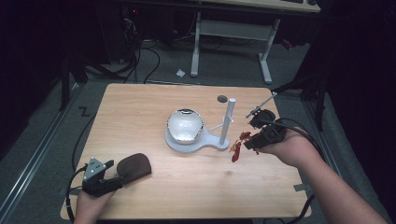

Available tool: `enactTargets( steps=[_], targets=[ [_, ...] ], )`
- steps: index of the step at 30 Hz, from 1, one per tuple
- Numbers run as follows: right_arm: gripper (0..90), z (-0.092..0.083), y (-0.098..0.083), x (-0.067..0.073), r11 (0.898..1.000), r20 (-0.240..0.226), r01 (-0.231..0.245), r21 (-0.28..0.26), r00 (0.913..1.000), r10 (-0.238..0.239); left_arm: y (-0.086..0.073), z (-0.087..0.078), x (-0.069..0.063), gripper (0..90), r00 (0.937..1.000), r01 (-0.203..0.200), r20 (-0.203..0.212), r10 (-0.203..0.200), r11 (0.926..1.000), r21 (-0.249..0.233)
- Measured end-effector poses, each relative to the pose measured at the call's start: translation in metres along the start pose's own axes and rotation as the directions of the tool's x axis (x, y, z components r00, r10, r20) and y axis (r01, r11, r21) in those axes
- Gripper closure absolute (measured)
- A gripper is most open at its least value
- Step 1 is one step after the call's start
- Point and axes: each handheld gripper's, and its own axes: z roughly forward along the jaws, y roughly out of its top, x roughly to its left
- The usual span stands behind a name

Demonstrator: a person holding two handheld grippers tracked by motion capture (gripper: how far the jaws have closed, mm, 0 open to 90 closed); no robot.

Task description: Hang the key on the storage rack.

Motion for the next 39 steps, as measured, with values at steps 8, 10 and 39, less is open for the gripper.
enactTargets(
  steps=[8, 10, 39],
  targets=[
    [65.3, -0.008, 0.013, 0.002, 1.000, 0.005, 0.013, -0.012, 0.9999, -0.013, 0.000, 0.000, 0.001, 23.6, 1.0000, 0.004, 0.000, -0.004, 1.0000, 0.000],
    [65.3, -0.010, 0.017, 0.002, 1.000, 0.010, 0.022, -0.019, 0.9997, -0.021, 0.000, -0.001, 0.001, 23.6, 1.0000, 0.005, 0.001, -0.005, 1.0000, 0.000],
    [65.4, -0.025, 0.048, -0.002, 0.997, 0.046, 0.021, -0.071, 0.9988, -0.018, -0.001, -0.002, 0.002, 23.6, 0.9999, 0.012, 0.001, -0.012, 0.9999, -0.002]
  ],
)
